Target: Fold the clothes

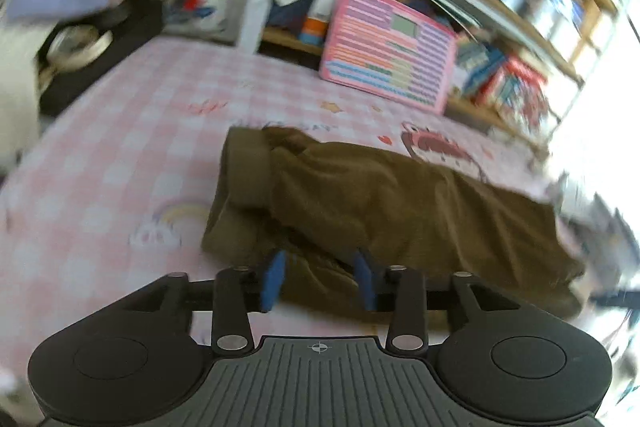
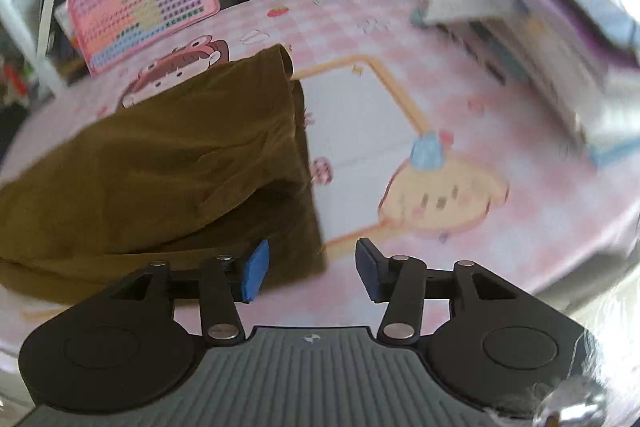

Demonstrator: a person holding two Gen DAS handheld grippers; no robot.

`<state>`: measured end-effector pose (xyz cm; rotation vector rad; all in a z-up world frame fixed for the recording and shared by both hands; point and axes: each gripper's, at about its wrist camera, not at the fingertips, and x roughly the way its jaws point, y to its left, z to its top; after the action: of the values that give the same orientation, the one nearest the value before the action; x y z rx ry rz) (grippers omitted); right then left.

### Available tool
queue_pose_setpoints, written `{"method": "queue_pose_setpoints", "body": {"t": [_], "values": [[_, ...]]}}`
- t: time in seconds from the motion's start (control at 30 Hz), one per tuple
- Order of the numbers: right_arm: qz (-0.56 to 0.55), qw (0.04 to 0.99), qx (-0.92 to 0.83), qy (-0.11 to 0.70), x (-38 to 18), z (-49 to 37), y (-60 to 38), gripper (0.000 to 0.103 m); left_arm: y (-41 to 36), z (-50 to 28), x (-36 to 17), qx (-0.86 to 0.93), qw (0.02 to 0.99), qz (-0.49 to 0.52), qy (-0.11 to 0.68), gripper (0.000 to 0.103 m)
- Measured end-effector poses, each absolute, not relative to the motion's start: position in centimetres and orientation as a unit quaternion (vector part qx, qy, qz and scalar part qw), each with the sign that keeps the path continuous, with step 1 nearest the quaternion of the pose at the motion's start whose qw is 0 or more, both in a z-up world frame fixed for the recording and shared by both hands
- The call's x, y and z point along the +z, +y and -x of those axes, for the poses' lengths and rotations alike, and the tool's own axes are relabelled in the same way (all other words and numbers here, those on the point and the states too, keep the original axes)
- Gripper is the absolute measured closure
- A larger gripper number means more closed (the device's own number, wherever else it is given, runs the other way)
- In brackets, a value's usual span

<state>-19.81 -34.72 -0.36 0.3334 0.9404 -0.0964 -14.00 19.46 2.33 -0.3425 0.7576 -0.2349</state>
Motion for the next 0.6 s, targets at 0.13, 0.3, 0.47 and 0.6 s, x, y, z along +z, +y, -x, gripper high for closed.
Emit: {"method": "queue_pose_setpoints", "body": {"t": [0.13,0.3,0.47,0.6], "values": [[-0.210,0.863,-0.042,0.458,-0.4,20.6,-34.3,0.048,20.2,14.5,1.4,-0.098,0.889,0.240,0.377,0.056],[-0.285,0.841,-0.037,0.459,-0.5,20.8,-34.7,0.043,20.0,14.8,1.5,-0.087,0.888,0.254,0.375,0.055],[-0.403,0.798,-0.039,0.446,-1.4,20.1,-36.0,0.040,21.5,14.1,0.5,-0.070,0.837,0.394,0.374,0.048],[-0.479,0.765,-0.043,0.427,-2.2,19.5,-36.8,0.039,22.1,13.1,-1.4,-0.054,0.775,0.509,0.370,0.047]]}}
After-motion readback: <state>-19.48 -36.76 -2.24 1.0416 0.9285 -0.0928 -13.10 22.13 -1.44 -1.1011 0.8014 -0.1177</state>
